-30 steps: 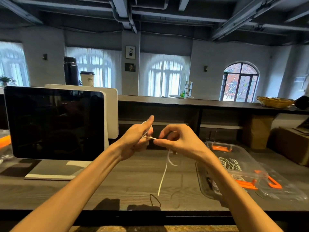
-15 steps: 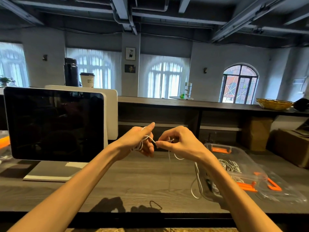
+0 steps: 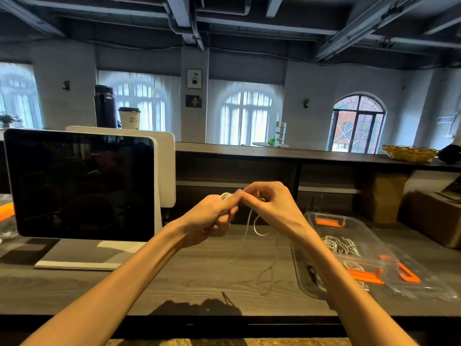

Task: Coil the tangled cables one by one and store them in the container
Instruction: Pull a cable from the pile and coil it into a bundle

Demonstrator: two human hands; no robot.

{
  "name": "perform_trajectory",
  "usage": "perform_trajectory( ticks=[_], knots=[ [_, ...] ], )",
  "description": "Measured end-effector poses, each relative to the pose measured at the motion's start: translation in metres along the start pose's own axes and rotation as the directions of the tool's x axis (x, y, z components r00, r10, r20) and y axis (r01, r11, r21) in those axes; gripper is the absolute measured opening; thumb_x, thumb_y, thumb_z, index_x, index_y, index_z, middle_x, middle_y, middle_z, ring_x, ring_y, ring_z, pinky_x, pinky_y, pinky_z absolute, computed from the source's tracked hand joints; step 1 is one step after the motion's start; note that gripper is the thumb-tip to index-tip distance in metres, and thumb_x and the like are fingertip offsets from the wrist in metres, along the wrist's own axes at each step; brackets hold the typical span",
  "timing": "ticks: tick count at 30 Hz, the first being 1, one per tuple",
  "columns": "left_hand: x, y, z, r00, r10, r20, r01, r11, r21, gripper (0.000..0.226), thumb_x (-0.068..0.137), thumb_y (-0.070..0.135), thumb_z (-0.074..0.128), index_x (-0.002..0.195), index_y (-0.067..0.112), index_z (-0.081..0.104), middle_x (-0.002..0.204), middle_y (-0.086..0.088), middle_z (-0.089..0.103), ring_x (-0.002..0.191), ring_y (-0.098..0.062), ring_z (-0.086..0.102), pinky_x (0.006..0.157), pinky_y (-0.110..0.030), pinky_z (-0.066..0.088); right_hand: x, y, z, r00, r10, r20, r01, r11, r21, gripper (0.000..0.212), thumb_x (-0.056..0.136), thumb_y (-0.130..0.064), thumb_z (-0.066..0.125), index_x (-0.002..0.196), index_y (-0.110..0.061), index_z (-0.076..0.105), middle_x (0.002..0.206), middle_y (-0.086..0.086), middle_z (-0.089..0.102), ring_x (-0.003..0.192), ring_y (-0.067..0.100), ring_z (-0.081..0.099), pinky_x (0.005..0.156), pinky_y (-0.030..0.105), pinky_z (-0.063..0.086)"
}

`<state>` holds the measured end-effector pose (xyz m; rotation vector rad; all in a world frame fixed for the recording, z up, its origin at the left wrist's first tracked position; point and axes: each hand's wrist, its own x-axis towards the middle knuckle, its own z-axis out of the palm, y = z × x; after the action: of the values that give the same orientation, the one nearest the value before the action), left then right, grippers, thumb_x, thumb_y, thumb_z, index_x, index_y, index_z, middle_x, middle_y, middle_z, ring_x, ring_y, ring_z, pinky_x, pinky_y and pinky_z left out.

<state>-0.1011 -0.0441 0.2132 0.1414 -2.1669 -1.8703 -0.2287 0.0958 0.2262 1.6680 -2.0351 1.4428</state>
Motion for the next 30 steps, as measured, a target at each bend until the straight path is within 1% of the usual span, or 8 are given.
perform_trajectory(
  ticks=[7, 11, 14, 16, 19, 24, 27, 30],
  knots=[
    [0.009, 0.005, -0.016, 0.925, 0.136, -0.355, -0.228, 0.946, -0.231, 0.043, 0.102, 0.048, 0.046, 0.076, 0.015, 0.047, 0.053, 0.002, 0.037, 0.042, -0.008, 0.035, 0.041, -0.018, 0.029, -0.009, 0.012, 0.001, 0.97, 0.147, 0.195, -0.146, 0.989, -0.018, 0.021, 0.106, -0.024, 0.054, 0.108, -0.02, 0.075, 0.081, -0.003, 0.072, 0.077, 0.005, 0.068, 0.074, 0.019, 0.055],
    [0.014, 0.009, -0.01, 0.873, 0.15, -0.464, -0.235, 0.963, -0.131, 0.042, 0.105, 0.045, 0.041, 0.079, 0.013, 0.052, 0.083, -0.01, 0.067, 0.082, -0.017, 0.07, 0.069, -0.026, 0.053, -0.01, 0.015, 0.009, 0.89, 0.228, 0.394, -0.175, 0.97, -0.167, 0.021, 0.106, -0.023, 0.054, 0.109, -0.019, 0.074, 0.092, -0.005, 0.076, 0.09, 0.001, 0.071, 0.088, 0.021, 0.053],
    [0.016, 0.01, -0.004, 0.887, 0.169, -0.429, -0.232, 0.968, -0.099, 0.042, 0.106, 0.042, 0.038, 0.084, 0.01, 0.053, 0.097, -0.018, 0.075, 0.094, -0.021, 0.075, 0.078, -0.027, 0.059, -0.008, 0.008, 0.019, 0.937, 0.179, 0.301, -0.142, 0.98, -0.14, 0.025, 0.106, -0.032, 0.052, 0.1, -0.021, 0.074, 0.094, -0.007, 0.075, 0.089, 0.005, 0.07, 0.087, 0.029, 0.057],
    [0.016, 0.01, -0.001, 0.872, 0.184, -0.454, -0.218, 0.976, -0.023, 0.042, 0.106, 0.042, 0.039, 0.089, 0.007, 0.057, 0.09, -0.011, 0.076, 0.084, -0.014, 0.076, 0.069, -0.021, 0.06, -0.007, 0.0, 0.024, 0.973, 0.138, 0.184, -0.149, 0.988, 0.046, 0.031, 0.107, -0.035, 0.049, 0.096, -0.018, 0.072, 0.087, -0.003, 0.074, 0.084, 0.01, 0.072, 0.084, 0.032, 0.059],
    [0.018, 0.008, 0.0, 0.874, 0.169, -0.455, -0.218, 0.974, -0.057, 0.044, 0.105, 0.043, 0.04, 0.106, 0.006, 0.065, 0.092, -0.006, 0.078, 0.088, -0.017, 0.076, 0.078, -0.028, 0.062, -0.007, -0.006, 0.032, 0.993, 0.117, 0.018, -0.117, 0.96, 0.254, 0.035, 0.108, -0.033, 0.048, 0.091, -0.011, 0.069, 0.072, -0.004, 0.063, 0.064, 0.01, 0.063, 0.064, 0.026, 0.055],
    [0.01, 0.013, 0.009, 0.944, 0.137, -0.299, -0.221, 0.938, -0.267, 0.045, 0.107, 0.045, 0.036, 0.112, 0.006, 0.059, 0.105, -0.012, 0.077, 0.105, -0.027, 0.073, 0.092, -0.041, 0.057, -0.011, -0.01, 0.05, 0.994, 0.107, -0.02, -0.101, 0.978, 0.181, 0.034, 0.107, -0.025, 0.051, 0.078, -0.022, 0.069, 0.066, -0.01, 0.064, 0.059, 0.001, 0.056, 0.057, 0.018, 0.043],
    [0.01, 0.015, 0.013, 0.944, 0.112, -0.31, -0.223, 0.909, -0.353, 0.039, 0.106, 0.045, 0.04, 0.086, 0.013, 0.053, 0.065, -0.005, 0.063, 0.093, -0.029, 0.075, 0.08, -0.037, 0.058, -0.014, -0.013, 0.054, 0.997, 0.075, 0.011, -0.076, 0.982, 0.175, 0.027, 0.108, -0.025, 0.05, 0.09, -0.025, 0.07, 0.074, -0.011, 0.068, 0.065, 0.0, 0.063, 0.06, 0.016, 0.048],
    [0.015, 0.018, 0.001, 0.922, 0.06, -0.383, -0.287, 0.768, -0.572, 0.04, 0.106, 0.042, 0.042, 0.079, 0.014, 0.051, 0.05, 0.002, 0.041, 0.048, -0.012, 0.058, 0.061, -0.028, 0.057, -0.018, -0.015, 0.052, 0.997, 0.049, 0.066, -0.058, 0.989, 0.139, 0.032, 0.108, -0.031, 0.049, 0.085, -0.022, 0.069, 0.062, -0.01, 0.063, 0.057, 0.006, 0.06, 0.056, 0.023, 0.049]
  ],
)
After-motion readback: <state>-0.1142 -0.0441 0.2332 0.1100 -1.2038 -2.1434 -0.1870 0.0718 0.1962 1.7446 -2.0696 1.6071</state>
